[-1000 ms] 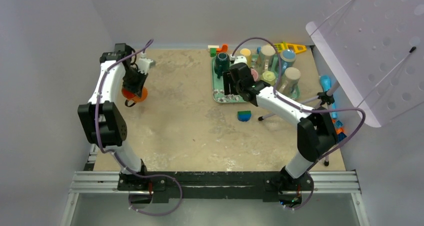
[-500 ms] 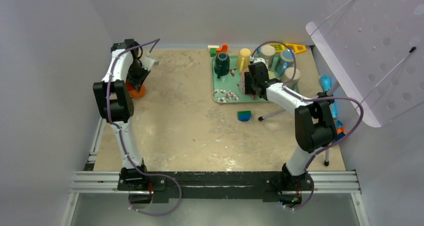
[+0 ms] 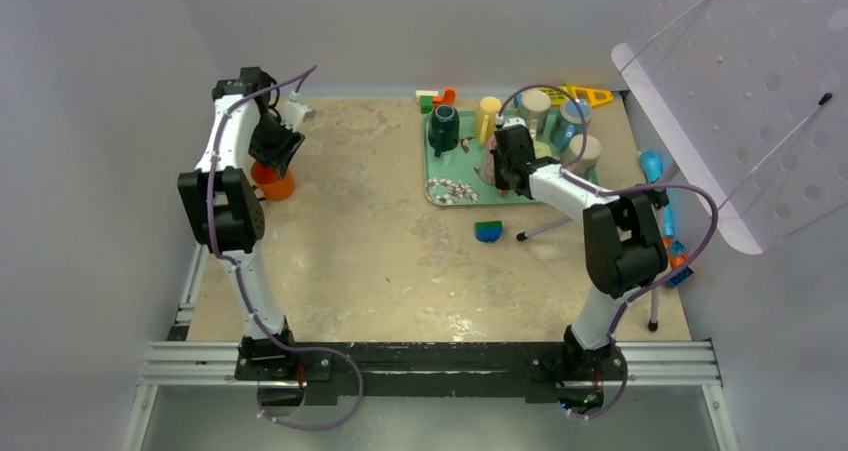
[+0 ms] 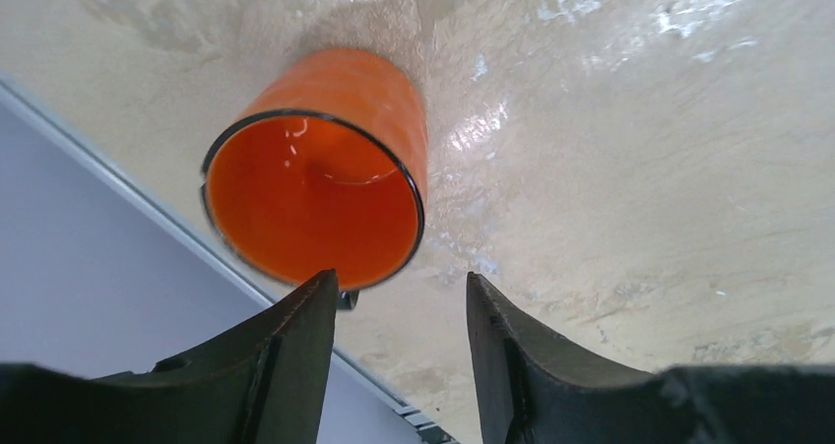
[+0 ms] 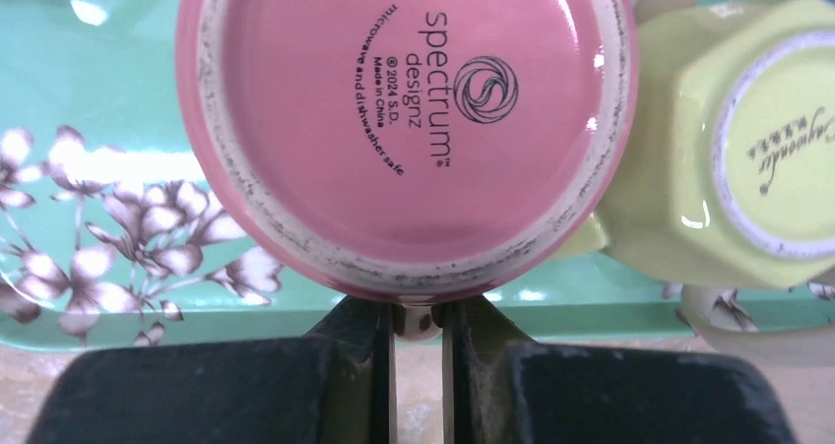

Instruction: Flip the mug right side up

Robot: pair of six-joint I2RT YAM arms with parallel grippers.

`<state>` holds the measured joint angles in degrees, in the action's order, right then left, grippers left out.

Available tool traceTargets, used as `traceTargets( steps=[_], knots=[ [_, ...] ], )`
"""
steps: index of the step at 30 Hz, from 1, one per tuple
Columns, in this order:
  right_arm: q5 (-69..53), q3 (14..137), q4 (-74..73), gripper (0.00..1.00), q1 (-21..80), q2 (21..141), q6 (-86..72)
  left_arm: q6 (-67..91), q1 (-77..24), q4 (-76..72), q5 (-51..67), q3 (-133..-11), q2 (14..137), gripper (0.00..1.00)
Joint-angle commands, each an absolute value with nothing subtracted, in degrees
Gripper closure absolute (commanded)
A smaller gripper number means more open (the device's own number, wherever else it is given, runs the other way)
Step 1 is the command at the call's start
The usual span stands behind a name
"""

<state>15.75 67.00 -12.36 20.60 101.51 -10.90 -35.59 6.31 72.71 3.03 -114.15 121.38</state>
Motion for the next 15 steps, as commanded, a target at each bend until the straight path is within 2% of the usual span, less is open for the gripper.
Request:
traceTargets(
  steps=[1, 6, 15],
  knots=[
    [14.7, 68.2, -12.6, 1.0, 20.2, 103.0, -11.6, -34.7, 6.2, 72.8, 8.8, -114.0, 109.7, 0.45],
    [12.3, 65.7, -10.9, 1.0, 20.2, 96.1, -11.0, -32.5, 6.2, 71.0, 16.3, -107.9, 97.7, 0.44],
    [-2.9, 59.9, -1.2, 1.0, 20.3, 76.8, -11.1, -20.7, 6.2, 63.1, 39.3, -97.1, 81.7, 0.4]
  ],
)
